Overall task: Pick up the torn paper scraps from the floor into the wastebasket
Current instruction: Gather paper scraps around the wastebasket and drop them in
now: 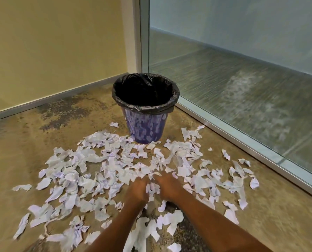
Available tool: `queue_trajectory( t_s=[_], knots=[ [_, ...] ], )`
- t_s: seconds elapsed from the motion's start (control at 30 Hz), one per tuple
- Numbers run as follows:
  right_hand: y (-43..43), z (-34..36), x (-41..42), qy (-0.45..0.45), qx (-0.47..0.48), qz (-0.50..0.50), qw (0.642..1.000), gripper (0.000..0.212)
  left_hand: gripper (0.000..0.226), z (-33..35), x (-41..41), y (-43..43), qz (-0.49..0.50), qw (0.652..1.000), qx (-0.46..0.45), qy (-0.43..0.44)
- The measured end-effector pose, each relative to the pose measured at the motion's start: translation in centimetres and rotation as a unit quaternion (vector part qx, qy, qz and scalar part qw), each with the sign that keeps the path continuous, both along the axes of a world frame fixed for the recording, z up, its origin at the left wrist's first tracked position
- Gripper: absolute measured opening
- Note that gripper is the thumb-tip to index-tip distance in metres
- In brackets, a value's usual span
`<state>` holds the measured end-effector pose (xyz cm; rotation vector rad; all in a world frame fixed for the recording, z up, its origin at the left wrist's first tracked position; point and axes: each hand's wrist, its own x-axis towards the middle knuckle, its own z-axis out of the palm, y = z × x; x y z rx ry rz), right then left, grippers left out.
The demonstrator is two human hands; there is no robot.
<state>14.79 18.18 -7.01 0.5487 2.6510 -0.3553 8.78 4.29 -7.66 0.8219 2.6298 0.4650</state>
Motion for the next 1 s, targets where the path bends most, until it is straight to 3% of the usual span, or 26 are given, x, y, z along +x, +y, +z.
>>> queue_trajectory(
  t_s=[0.1,0.23,0.47,0.67,0.87,1.0],
  knots=[
    [-1.0,-0.6,0.1,0.032,-0.009,-0.017,0.999,0.076,0.053,-0.2,-0.2,-0.3,-0.001,0.999,0.033,-0.021],
    [-1.6,-1.8,-0.9,0.102,-0.084,-0.097,0.987,0.042,0.028,0.0,-0.6,-0.1,0.047,0.984,0.132,-0.114],
    [-1.6,1.0,-2.2,0.184,-0.228,-0.248,0.923,0.035,0.034,2.3,-1.7,0.1,0.162,0.916,0.248,-0.269],
    [-0.7,6.0,-3.7,0.249,-0.315,-0.327,0.855,0.036,0.037,6.8,-2.0,0.9,0.179,0.896,0.343,-0.218],
    [0.4,14.4,-4.7,0.386,-0.374,-0.300,0.788,0.040,0.034,14.2,-3.1,3.1,0.164,0.878,0.439,-0.097],
    [1.5,19.7,-6.5,0.442,-0.393,-0.272,0.759,0.043,0.036,19.4,-4.6,4.1,0.142,0.857,0.491,-0.063]
  ],
)
